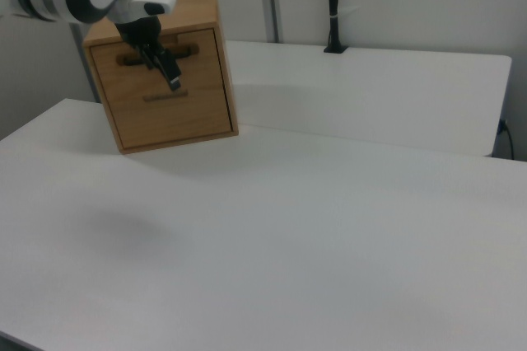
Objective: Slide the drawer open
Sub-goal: 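Move the gripper down to the black bar handle of the drawer, then close the gripper around the black bar handle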
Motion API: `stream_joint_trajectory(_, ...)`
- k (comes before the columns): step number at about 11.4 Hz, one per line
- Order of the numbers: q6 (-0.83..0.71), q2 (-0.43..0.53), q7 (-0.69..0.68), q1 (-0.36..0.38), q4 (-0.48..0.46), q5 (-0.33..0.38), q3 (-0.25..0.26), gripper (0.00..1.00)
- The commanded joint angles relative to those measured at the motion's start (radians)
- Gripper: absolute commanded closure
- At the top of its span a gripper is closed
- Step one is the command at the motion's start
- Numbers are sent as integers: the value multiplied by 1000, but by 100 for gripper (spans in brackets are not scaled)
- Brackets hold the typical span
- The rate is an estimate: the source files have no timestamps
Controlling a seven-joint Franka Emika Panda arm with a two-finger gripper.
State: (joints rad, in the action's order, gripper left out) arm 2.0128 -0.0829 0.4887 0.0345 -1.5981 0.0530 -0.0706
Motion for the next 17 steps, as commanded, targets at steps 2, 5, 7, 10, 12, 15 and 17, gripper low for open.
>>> stream_joint_trajectory(2,442,-150,514,90,35,34,-8,9)
stream_joint_trajectory(5,696,-245,637,152,52,36,-11,39)
stream_joint_trajectory(7,710,-360,662,154,177,33,-55,53)
stream_joint_trajectory(10,724,-403,685,165,202,28,-60,54)
stream_joint_trajectory(12,764,-413,688,177,199,25,-60,54)
stream_joint_trajectory(15,765,-431,688,176,193,24,-60,59)
stream_joint_trajectory(17,764,-428,688,176,193,27,-60,70)
